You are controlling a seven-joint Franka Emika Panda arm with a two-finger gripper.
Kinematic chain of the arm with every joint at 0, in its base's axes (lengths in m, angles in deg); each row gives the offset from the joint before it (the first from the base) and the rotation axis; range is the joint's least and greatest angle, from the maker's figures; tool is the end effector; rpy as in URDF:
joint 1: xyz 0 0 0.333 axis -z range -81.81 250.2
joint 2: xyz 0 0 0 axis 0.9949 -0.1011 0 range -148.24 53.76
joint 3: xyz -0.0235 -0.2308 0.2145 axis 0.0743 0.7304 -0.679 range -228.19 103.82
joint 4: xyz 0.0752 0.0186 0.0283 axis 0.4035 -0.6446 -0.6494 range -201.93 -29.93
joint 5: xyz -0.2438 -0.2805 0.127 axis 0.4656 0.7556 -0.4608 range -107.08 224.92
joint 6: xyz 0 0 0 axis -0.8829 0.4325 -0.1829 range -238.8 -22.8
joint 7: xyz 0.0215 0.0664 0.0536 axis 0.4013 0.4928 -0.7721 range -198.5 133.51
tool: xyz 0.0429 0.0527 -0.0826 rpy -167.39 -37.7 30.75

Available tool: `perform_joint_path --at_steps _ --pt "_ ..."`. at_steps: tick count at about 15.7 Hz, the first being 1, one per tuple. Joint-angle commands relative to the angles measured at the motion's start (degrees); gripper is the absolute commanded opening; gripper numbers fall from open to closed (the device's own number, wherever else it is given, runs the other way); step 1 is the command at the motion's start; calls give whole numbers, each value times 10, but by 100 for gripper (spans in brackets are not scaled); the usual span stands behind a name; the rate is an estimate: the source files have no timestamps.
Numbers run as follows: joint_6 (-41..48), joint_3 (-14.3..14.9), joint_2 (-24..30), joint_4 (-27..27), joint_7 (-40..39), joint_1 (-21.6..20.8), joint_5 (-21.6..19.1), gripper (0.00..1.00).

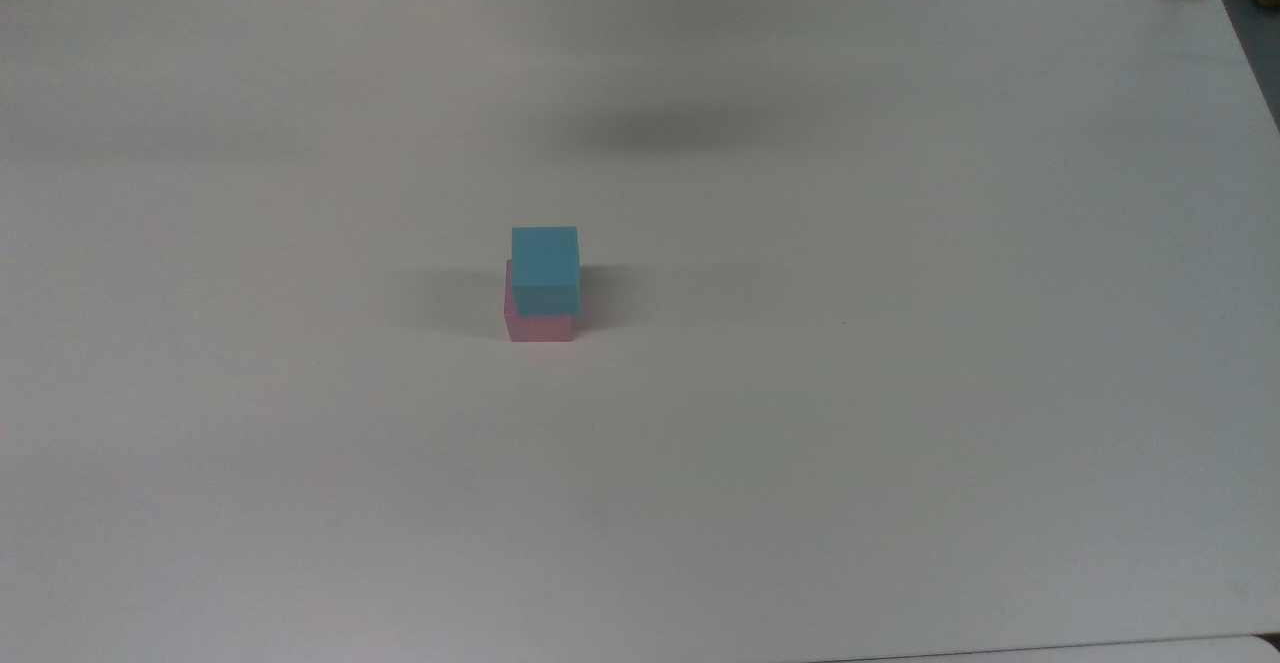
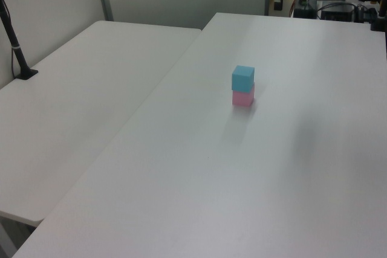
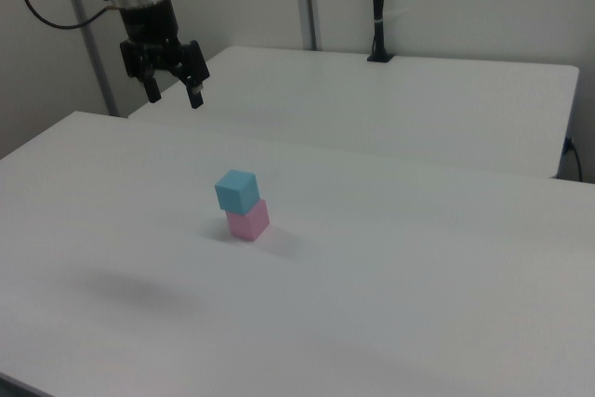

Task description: Put blue cube on pink cube

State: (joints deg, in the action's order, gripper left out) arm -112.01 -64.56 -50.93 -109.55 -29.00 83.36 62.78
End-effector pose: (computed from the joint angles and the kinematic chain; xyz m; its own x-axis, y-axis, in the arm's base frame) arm 0.5715 0.0239 0.6382 0.9998 -0.0070 0.0196 -0.0083 -0.9979 0.0635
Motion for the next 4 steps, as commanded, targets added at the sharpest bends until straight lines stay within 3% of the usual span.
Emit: perform_joint_path --at_steps 1,4 --pt "13 5 19 -27 6 -3 -13 100" --pt "12 7 19 -26 5 -2 -13 100"
